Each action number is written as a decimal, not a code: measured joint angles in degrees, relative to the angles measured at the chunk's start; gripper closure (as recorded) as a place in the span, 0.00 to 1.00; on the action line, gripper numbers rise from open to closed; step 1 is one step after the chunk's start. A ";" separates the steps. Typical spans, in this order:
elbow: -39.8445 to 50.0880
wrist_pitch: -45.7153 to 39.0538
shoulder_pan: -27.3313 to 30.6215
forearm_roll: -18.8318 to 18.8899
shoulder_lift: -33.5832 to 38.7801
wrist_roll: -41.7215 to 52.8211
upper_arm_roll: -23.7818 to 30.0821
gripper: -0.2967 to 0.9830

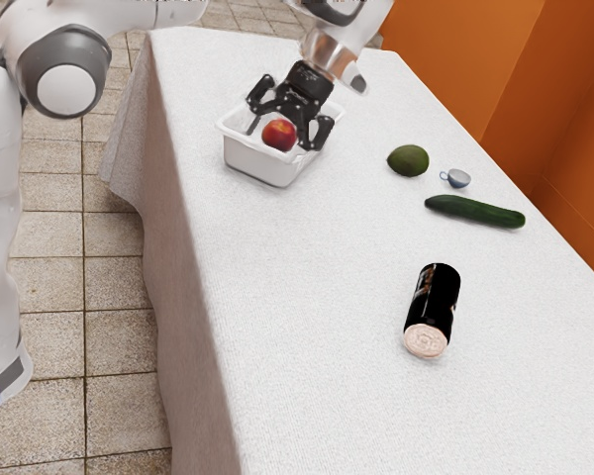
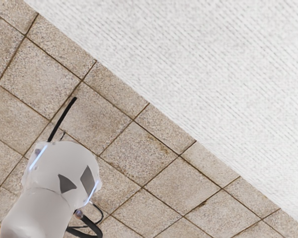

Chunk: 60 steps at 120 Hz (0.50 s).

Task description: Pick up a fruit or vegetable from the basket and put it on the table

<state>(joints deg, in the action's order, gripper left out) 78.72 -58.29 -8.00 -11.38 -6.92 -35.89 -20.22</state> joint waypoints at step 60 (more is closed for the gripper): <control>1.65 -29.79 -9.74 7.11 5.25 -14.92 0.87 0.23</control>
<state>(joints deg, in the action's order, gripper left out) 80.37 -88.08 -17.74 -4.27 -1.67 -50.81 -19.35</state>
